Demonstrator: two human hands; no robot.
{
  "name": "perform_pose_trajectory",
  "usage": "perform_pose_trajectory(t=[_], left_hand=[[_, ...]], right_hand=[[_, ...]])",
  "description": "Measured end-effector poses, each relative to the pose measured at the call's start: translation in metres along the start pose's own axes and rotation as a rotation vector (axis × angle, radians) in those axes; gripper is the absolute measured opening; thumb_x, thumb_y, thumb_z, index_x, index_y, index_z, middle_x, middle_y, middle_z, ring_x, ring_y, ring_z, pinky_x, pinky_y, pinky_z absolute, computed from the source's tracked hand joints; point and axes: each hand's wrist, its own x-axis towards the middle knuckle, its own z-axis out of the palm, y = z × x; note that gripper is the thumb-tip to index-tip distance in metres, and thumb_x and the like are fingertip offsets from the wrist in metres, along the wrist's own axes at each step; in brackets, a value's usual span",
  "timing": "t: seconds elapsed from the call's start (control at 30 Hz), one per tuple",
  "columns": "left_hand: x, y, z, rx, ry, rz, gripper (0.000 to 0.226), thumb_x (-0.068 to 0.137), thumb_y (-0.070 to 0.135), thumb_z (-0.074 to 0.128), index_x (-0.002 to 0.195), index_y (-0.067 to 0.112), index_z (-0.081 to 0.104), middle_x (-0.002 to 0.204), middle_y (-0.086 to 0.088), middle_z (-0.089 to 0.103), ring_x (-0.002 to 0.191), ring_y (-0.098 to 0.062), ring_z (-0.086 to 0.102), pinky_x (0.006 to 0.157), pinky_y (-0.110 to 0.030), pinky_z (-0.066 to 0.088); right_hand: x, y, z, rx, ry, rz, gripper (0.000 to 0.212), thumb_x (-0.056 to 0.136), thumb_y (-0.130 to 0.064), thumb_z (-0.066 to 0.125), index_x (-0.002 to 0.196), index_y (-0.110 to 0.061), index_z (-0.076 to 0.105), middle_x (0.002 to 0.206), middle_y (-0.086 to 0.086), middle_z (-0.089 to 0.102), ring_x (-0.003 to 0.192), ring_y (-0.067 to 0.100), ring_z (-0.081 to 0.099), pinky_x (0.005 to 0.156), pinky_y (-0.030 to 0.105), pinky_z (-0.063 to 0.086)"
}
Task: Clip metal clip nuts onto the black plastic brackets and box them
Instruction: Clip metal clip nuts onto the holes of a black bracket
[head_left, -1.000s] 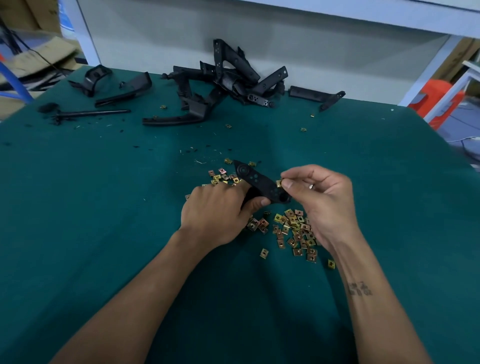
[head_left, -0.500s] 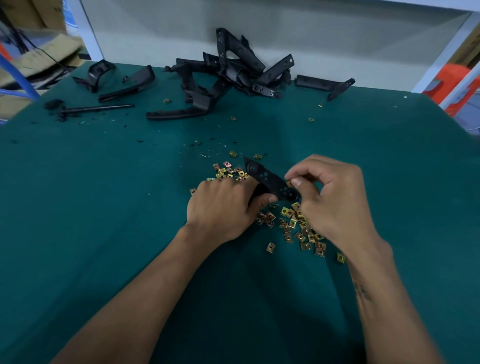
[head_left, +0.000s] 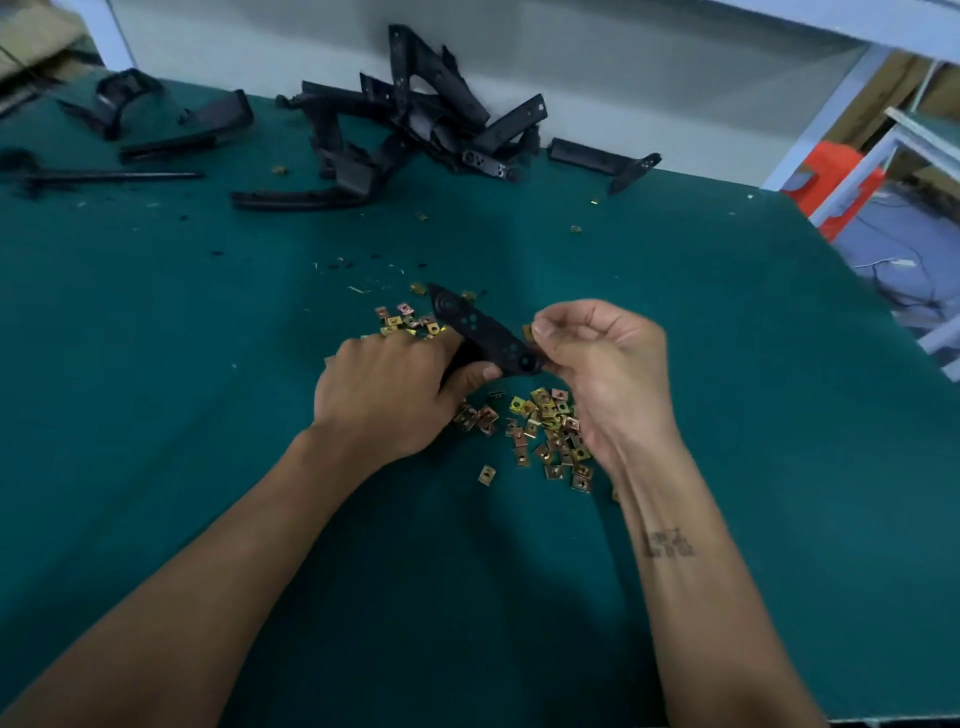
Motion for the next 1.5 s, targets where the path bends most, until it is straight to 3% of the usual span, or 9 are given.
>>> perform_pose_trajectory(t=[0.17,0.33,0.47,0.6,0.77,1.23,1.4,1.5], left_hand=[[0.0,0.004,-0.004,0.007,-0.004,0.012,0.069,0.095,0.075,0.016,0.102,0.022,0.061,0.074,-0.015,0.067,0.066,-0.04,0.064,0.056,-0.036,0.033],[-0.001,0.004,-0.006,-0.002,-0.01,0.002,0.067,0.096,0.073,0.019,0.109,0.023,0.062,0.071,-0.013,0.065,0.065,-0.041,0.064,0.055,-0.036,0.03],[0.0,0.004,-0.005,-0.007,-0.019,0.011,0.066,0.097,0.073,0.02,0.109,0.023,0.061,0.07,-0.012,0.064,0.064,-0.04,0.063,0.054,-0.036,0.032],[-0.001,0.004,-0.007,-0.017,-0.018,0.021,0.06,0.099,0.07,0.027,0.107,0.023,0.063,0.069,-0.013,0.064,0.063,-0.041,0.062,0.054,-0.035,0.031],[-0.001,0.003,-0.006,-0.035,-0.019,0.018,0.064,0.097,0.074,0.022,0.106,0.023,0.061,0.07,-0.015,0.064,0.064,-0.042,0.062,0.055,-0.036,0.029],[-0.002,0.004,-0.004,-0.042,-0.06,-0.015,0.063,0.095,0.075,0.022,0.096,0.024,0.058,0.078,-0.016,0.066,0.071,-0.044,0.061,0.059,-0.038,0.032],[-0.001,0.003,-0.004,-0.065,-0.053,-0.029,0.05,0.094,0.075,0.019,0.081,0.03,0.035,0.078,-0.016,0.065,0.071,-0.045,0.06,0.059,-0.039,0.031],[-0.001,0.004,-0.001,-0.053,-0.058,-0.045,0.048,0.095,0.074,0.02,0.082,0.03,0.031,0.079,-0.016,0.065,0.072,-0.045,0.06,0.059,-0.039,0.031]], right_hand=[[0.001,0.002,-0.004,-0.443,0.006,-0.296,0.025,0.086,-0.004,0.076,0.076,-0.027,0.073,0.07,-0.008,0.072,0.064,0.003,0.061,0.063,0.016,0.05],[-0.003,0.002,-0.001,-0.45,0.017,-0.392,0.03,0.087,-0.005,0.075,0.078,-0.033,0.071,0.072,-0.021,0.071,0.067,-0.003,0.061,0.066,0.014,0.049],[-0.005,0.003,0.001,-0.475,0.0,-0.406,0.027,0.089,-0.006,0.075,0.082,-0.032,0.073,0.077,-0.014,0.073,0.071,0.0,0.064,0.067,0.017,0.052],[-0.004,0.002,0.001,-0.445,0.039,-0.435,0.028,0.089,-0.006,0.074,0.082,-0.033,0.072,0.075,-0.024,0.071,0.07,-0.003,0.065,0.068,0.013,0.05],[-0.003,0.004,0.001,-0.452,0.006,-0.423,0.028,0.089,-0.005,0.073,0.081,-0.031,0.072,0.071,-0.026,0.07,0.068,-0.007,0.062,0.066,0.01,0.047],[-0.003,0.007,-0.002,-0.524,-0.003,-0.414,0.01,0.092,-0.009,0.072,0.089,-0.017,0.077,0.08,-0.01,0.073,0.075,0.008,0.068,0.068,0.019,0.054],[-0.006,0.01,0.004,-0.463,0.005,-0.386,0.014,0.088,-0.008,0.074,0.081,-0.021,0.076,0.072,-0.013,0.072,0.066,0.0,0.065,0.063,0.014,0.049],[-0.006,0.013,0.01,-0.29,0.075,-0.317,0.02,0.082,-0.007,0.077,0.073,-0.024,0.076,0.067,-0.011,0.074,0.065,0.0,0.067,0.063,0.017,0.051]])
